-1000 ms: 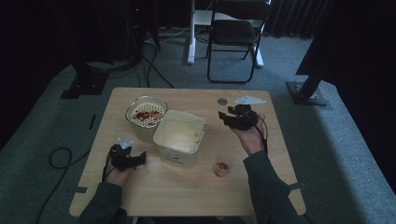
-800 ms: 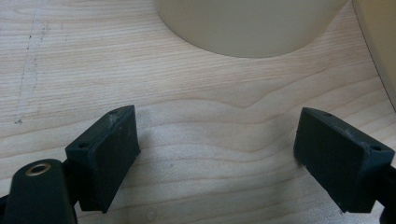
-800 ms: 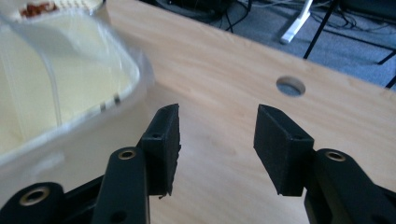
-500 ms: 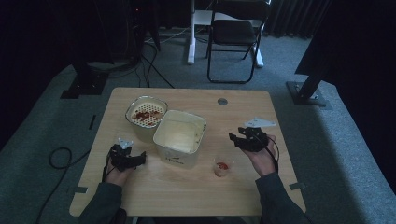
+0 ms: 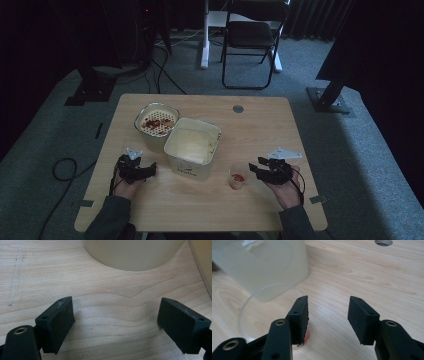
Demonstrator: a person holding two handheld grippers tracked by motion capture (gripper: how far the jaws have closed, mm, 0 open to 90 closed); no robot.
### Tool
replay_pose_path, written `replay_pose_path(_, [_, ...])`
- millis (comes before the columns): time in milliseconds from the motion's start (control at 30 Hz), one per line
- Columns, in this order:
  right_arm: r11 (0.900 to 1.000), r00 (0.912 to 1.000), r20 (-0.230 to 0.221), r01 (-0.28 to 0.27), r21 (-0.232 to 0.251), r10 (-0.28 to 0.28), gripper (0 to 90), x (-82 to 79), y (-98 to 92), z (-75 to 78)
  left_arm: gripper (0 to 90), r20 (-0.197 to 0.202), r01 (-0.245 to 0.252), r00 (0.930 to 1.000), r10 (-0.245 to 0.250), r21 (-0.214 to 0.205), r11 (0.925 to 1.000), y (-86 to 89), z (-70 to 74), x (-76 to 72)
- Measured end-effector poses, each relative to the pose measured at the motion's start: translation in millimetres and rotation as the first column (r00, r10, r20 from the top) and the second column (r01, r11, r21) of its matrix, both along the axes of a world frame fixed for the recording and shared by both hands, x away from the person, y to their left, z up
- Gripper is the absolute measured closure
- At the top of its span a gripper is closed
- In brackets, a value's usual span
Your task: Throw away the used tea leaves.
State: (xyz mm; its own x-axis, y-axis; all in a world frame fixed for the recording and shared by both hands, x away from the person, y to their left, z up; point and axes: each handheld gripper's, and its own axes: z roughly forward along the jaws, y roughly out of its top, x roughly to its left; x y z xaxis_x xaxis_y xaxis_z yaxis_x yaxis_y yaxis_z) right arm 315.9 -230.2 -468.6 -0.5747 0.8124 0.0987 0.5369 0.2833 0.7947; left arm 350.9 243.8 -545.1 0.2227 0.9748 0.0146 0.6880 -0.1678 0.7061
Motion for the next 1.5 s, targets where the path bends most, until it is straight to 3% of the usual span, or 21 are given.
replay_pose_path(133, [0.9996,0.9998,-0.005,-0.021,0.019,0.021,51.7,-5.9,-0.5,-0.3,14.3,0.0,0.0,1.0,0.0,0.0,1.0,-0.1,0.0,-0.1])
replay_pose_path(200, [0.9985,0.999,-0.03,-0.03,0.046,0.031,51.7,-6.1,0.5,-3.1,14.3,-0.006,0.021,0.9998,-0.021,-0.001,0.9998,-0.1,0.5,-1.1])
replay_pose_path(433, [0.997,1.0,0.004,-0.002,0.078,0.001,51.7,-4.5,3.4,2.5,14.3,-0.014,0.034,0.9993,-0.034,0.003,0.9994,-0.6,1.3,-1.9])
replay_pose_path(500, [0.9967,1.0,0.003,-0.009,0.081,0.009,52.4,-2.8,4.4,4.3,14.3,-0.018,0.039,0.9991,-0.039,0.002,0.9992,-0.8,1.6,-2.5])
replay_pose_path(600, [0.9964,0.9982,-0.034,-0.048,0.07,0.05,55.0,1.8,11.6,0.6,14.5,-0.03,0.054,0.9981,-0.054,0.008,0.9985,-1.4,2.9,-3.4])
replay_pose_path(700, [0.9969,0.9962,-0.055,-0.065,0.044,0.068,62.9,7.3,20.2,-6.0,14.7,-0.03,0.076,0.9967,-0.076,0.014,0.997,-4.8,4.2,-5.1])
replay_pose_path(833, [0.9963,0.9926,-0.091,-0.077,0.039,0.08,72.3,13.9,25.7,-10.5,14.7,0.001,0.112,0.9937,-0.112,0.042,0.9929,-10.7,8.9,-9.2])
replay_pose_path(900, [0.9959,0.9904,-0.108,-0.082,0.039,0.086,79.0,16.8,26.9,-11.0,14.7,0.015,0.125,0.9919,-0.126,0.037,0.9914,-11.9,11.0,-10.5])
replay_pose_path(1000, [0.9956,0.9897,-0.111,-0.087,0.035,0.09,82.1,20.0,27.9,-8.6,14.9,0.034,0.147,0.9886,-0.147,0.003,0.9892,-10.8,16.0,-12.4])
replay_pose_path(1100, [0.9974,0.9926,-0.098,-0.072,0.0,0.071,83.1,26.8,28.6,-0.6,17.0,0.074,0.165,0.9842,-0.161,-0.042,0.9855,-7.9,27.5,-14.0])
replay_pose_path(1300, [0.9994,0.9987,-0.052,-0.003,-0.034,0.001,83.6,54.3,22.9,30.4,18.2,0.161,0.201,0.9689,-0.188,-0.067,0.9774,-2.9,59.3,-13.0])
replay_pose_path(1400, [0.9998,0.9994,-0.031,0.019,0.009,-0.019,83.6,71.6,19.9,51.1,18.3,0.214,0.2,0.9599,-0.181,-0.07,0.9773,-0.2,79.0,-9.4])
replay_pose_path(1500, [0.9971,0.9991,-0.013,0.04,0.065,-0.04,83.7,87.8,18.5,75.1,18.3,0.277,0.217,0.9423,-0.188,-0.078,0.9731,1.3,102.9,-4.9])
